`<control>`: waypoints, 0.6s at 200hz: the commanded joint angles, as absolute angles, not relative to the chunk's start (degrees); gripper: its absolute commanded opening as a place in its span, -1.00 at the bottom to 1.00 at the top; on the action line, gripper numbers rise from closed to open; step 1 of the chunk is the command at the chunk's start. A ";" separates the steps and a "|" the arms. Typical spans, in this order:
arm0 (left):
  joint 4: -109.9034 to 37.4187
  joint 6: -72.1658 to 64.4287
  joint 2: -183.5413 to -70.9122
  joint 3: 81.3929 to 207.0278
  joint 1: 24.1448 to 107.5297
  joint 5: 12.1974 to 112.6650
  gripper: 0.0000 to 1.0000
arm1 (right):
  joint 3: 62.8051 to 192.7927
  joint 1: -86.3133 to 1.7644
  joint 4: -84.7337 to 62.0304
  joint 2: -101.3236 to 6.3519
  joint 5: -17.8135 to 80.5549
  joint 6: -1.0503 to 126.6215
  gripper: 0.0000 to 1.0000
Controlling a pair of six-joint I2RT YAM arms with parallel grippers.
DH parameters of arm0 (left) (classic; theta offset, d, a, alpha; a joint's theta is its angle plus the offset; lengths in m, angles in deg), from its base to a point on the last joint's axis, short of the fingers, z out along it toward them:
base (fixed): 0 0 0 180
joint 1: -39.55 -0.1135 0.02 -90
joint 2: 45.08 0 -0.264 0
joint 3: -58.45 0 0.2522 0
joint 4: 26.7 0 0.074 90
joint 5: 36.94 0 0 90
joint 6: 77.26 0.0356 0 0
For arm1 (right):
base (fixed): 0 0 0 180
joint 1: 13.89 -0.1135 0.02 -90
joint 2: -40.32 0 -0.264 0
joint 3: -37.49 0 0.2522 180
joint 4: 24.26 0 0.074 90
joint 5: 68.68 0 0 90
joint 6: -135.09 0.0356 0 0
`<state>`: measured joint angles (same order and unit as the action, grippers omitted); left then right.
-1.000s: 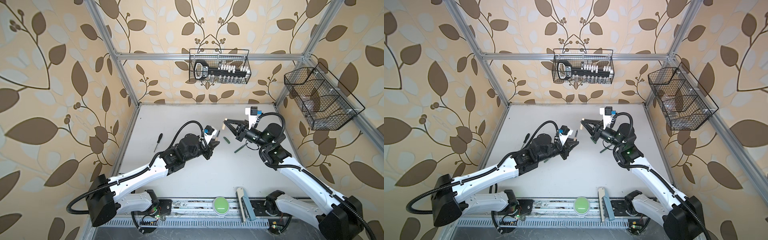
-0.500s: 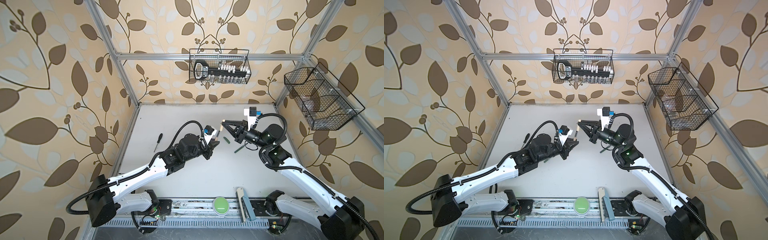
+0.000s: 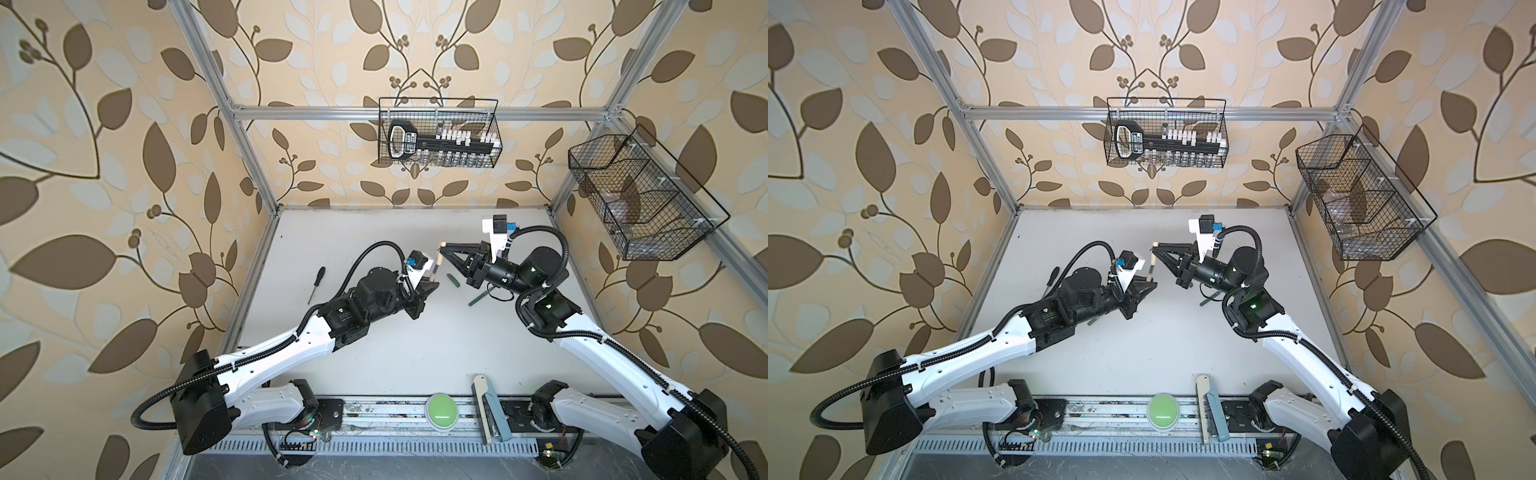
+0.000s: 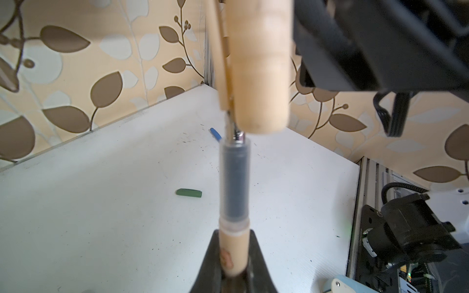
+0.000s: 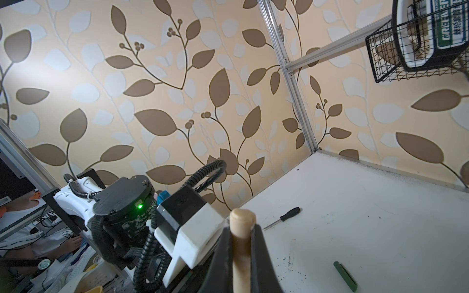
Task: Insert the pens into the pen caps
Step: 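Carry the beige cap above the pen nib held by the left gripper, then lower the beige cap down over the nib with the right gripper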
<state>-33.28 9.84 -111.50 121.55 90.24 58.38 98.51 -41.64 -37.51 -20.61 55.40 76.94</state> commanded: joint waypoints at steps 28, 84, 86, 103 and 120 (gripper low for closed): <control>-31.50 10.72 -108.84 122.19 90.79 58.97 -1.00 | 98.94 -42.02 -39.88 -20.86 53.91 76.28 -1.00; -31.50 10.80 -108.72 122.04 90.79 59.12 -1.00 | 103.53 -41.31 -35.89 -19.79 52.15 73.06 -1.00; -31.50 10.80 -108.67 122.04 90.79 59.08 -1.00 | 103.60 -41.31 -35.81 -19.80 52.10 72.98 -1.00; -31.59 10.72 -108.45 122.04 90.83 59.28 -1.00 | 103.80 -41.23 -35.28 -20.05 52.09 72.59 -1.00; -31.65 10.72 -108.19 122.04 90.88 59.30 -1.00 | 103.48 -41.32 -35.20 -20.63 52.31 72.60 -1.00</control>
<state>-33.30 9.84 -110.18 121.55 90.27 58.58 102.29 -41.44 -36.39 -20.46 53.02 73.95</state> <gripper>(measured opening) 0.120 0.083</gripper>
